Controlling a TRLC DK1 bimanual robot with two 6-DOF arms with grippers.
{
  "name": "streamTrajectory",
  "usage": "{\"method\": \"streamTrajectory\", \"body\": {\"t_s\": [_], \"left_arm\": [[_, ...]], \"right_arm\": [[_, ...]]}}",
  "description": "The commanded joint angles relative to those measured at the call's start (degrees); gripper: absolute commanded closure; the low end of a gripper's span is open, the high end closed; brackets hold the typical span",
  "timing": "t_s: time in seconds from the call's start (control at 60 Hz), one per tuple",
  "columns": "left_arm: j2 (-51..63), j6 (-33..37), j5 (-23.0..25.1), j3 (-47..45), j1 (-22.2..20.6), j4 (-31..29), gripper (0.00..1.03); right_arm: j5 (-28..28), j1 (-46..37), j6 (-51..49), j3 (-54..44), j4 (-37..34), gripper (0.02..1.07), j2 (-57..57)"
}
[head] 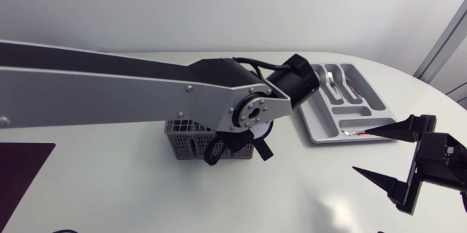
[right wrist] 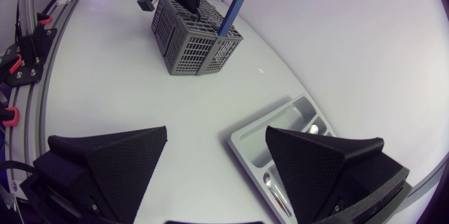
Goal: Unload the cutlery basket into the drawer organizer.
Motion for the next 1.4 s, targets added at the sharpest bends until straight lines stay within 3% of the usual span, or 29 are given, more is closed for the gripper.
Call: {"method": "streamTrajectory", "body": {"t_s": [0.0, 0.45, 0.65, 0.783, 1.283, 1.383], "left_arm": [[-3.51, 0.99, -1.31, -1.7, -0.55, -0.3, 0.88], [-7.03, 1.69, -3.06, -3.55, -1.96, -0.21, 0.88], [-4.56, -0.77, -0.08, -2.14, -0.29, -0.21, 0.48], [-3.33, -1.47, 2.3, -0.12, 0.33, -1.26, 0.37], [0.97, -3.14, 4.93, 4.36, 2.0, -4.08, 0.37], [1.76, -3.32, 4.93, 4.54, 2.35, -4.08, 0.45]], "right_arm": [[-0.89, 0.41, 2.19, -1.58, 0.27, 0.06, -1.48], [-0.62, 3.32, 6.76, -4.13, 0.88, 0.06, -7.11], [-0.18, 3.49, 6.93, -6.06, 1.06, 0.06, -10.36], [-0.01, 3.67, 7.28, -6.24, 0.97, 0.06, -11.06], [-0.01, 3.75, 7.55, -6.32, 1.32, 0.06, -11.24], [-0.01, 3.75, 7.55, -6.32, 1.41, 0.06, -11.24]]}}
